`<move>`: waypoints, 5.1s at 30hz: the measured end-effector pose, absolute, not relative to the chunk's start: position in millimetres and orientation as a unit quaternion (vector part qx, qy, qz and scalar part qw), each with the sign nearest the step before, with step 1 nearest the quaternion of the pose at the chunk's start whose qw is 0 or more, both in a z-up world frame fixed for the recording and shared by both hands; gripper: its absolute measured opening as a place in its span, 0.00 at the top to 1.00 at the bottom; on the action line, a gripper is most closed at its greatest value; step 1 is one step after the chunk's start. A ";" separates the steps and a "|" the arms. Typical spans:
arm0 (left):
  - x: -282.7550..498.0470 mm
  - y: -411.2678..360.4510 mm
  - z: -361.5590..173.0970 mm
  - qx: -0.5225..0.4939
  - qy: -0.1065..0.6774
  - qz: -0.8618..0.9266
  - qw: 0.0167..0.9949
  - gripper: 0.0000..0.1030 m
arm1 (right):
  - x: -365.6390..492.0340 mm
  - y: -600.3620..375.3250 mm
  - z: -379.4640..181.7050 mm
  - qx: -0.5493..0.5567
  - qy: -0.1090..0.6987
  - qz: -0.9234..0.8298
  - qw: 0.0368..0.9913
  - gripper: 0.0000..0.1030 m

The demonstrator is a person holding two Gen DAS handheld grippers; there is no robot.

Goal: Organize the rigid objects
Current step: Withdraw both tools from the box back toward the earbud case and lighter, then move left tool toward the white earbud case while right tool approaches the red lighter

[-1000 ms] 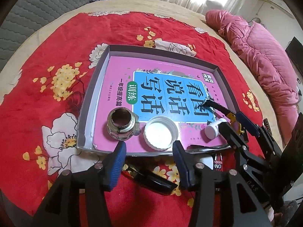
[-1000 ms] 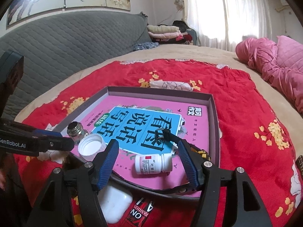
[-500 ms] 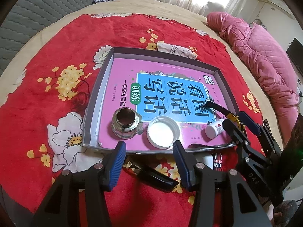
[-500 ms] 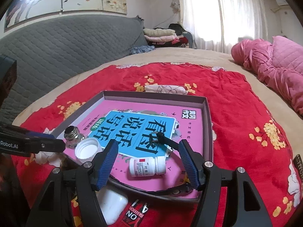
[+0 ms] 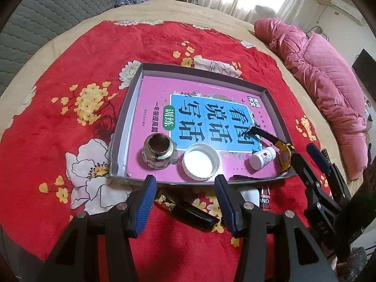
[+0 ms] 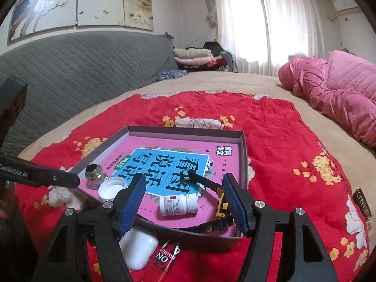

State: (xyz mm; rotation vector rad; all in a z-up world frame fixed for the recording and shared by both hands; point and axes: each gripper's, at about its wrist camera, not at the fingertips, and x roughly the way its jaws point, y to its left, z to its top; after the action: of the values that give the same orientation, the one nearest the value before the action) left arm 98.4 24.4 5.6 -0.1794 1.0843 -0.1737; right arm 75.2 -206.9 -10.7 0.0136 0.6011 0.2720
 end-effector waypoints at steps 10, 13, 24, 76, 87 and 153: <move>90.5 35.5 13.4 -0.096 0.505 -0.072 0.855 0.50 | 55.5 -210.1 -2.8 0.007 0.290 0.103 0.951 0.27; 86.9 36.4 15.2 -0.092 0.500 -0.073 0.858 0.48 | 49.9 -208.4 -0.7 -0.001 0.285 0.094 0.954 0.27; 78.4 33.1 14.6 -0.081 0.494 -0.083 0.862 0.46 | 32.0 -211.4 10.8 -0.001 0.274 0.065 0.959 0.27; 42.4 23.9 -21.8 -0.084 0.553 -0.087 0.824 0.46 | 12.4 -198.3 -4.1 0.019 0.374 0.083 0.923 0.27; 40.9 22.7 -29.8 -0.086 0.565 -0.087 0.816 0.46 | 19.3 -197.5 -20.7 0.010 0.414 0.077 0.907 0.27; 102.3 20.7 -76.3 -0.204 0.608 0.000 0.767 0.46 | 52.7 -182.6 -85.8 -0.068 0.502 0.048 0.861 0.27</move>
State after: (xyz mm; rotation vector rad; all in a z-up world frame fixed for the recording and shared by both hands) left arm 102.3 20.7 -76.3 -0.4438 1.3192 0.0006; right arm 52.7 -182.6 -85.8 -0.1425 1.0522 0.1006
